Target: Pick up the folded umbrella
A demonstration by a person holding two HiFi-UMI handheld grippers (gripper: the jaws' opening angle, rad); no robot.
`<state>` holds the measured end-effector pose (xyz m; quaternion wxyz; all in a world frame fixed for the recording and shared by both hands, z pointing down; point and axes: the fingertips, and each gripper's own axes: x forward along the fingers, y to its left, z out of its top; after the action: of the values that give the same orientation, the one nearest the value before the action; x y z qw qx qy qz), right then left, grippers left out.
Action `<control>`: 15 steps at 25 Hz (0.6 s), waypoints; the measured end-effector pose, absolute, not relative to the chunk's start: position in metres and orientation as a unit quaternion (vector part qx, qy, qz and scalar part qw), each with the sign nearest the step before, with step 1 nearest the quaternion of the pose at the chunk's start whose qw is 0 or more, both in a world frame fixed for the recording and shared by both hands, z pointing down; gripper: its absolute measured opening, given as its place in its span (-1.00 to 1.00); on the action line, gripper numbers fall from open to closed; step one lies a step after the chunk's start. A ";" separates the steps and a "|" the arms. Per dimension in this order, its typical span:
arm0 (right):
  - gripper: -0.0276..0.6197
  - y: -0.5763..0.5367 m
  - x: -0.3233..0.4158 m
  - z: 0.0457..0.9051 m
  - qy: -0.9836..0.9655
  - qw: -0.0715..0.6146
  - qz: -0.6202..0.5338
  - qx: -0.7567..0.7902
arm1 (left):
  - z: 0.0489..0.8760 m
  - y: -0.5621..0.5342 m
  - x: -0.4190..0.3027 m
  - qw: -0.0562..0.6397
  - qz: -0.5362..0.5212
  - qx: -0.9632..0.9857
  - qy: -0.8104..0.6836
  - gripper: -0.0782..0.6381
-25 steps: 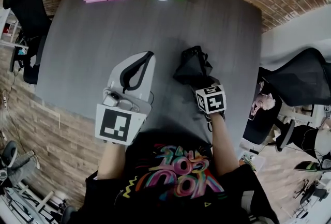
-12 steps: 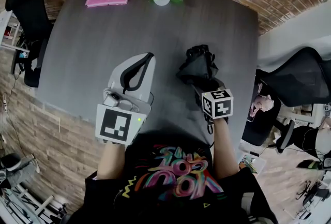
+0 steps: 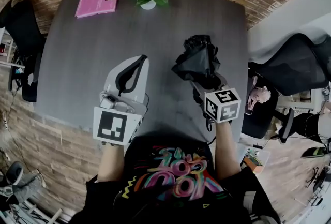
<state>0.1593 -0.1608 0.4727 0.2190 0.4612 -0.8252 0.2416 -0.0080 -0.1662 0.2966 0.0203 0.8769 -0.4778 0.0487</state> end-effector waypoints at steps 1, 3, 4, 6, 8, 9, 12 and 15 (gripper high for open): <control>-0.15 -0.160 0.160 0.466 -0.827 0.211 0.240 0.463 | 0.296 -0.166 -0.007 0.021 0.048 0.878 -0.476 -0.78; -0.15 -0.159 0.162 0.452 -0.831 0.195 0.233 0.466 | 0.295 -0.167 -0.004 0.021 0.046 0.881 -0.471 -0.78; -0.15 -0.159 0.163 0.445 -0.833 0.187 0.230 0.468 | 0.295 -0.167 -0.002 0.021 0.045 0.882 -0.468 -0.78; -0.15 -0.157 0.165 0.430 -0.837 0.169 0.221 0.471 | 0.294 -0.169 0.001 0.021 0.044 0.885 -0.463 -0.78; -0.15 -0.154 0.168 0.414 -0.842 0.151 0.209 0.475 | 0.294 -0.169 0.004 0.022 0.042 0.887 -0.459 -0.78; -0.15 -0.153 0.170 0.406 -0.843 0.142 0.202 0.478 | 0.294 -0.170 0.006 0.022 0.041 0.888 -0.457 -0.78; -0.15 -0.149 0.176 0.384 -0.845 0.121 0.178 0.489 | 0.295 -0.171 0.009 0.023 0.041 0.891 -0.451 -0.78; -0.15 -0.146 0.184 0.364 -0.845 0.100 0.154 0.503 | 0.295 -0.173 0.011 0.013 0.040 0.896 -0.443 -0.78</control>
<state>0.1836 -0.1461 0.3640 0.0997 0.5030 -0.8446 0.1536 0.0112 -0.1732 0.2947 0.0132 0.8956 -0.4428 0.0398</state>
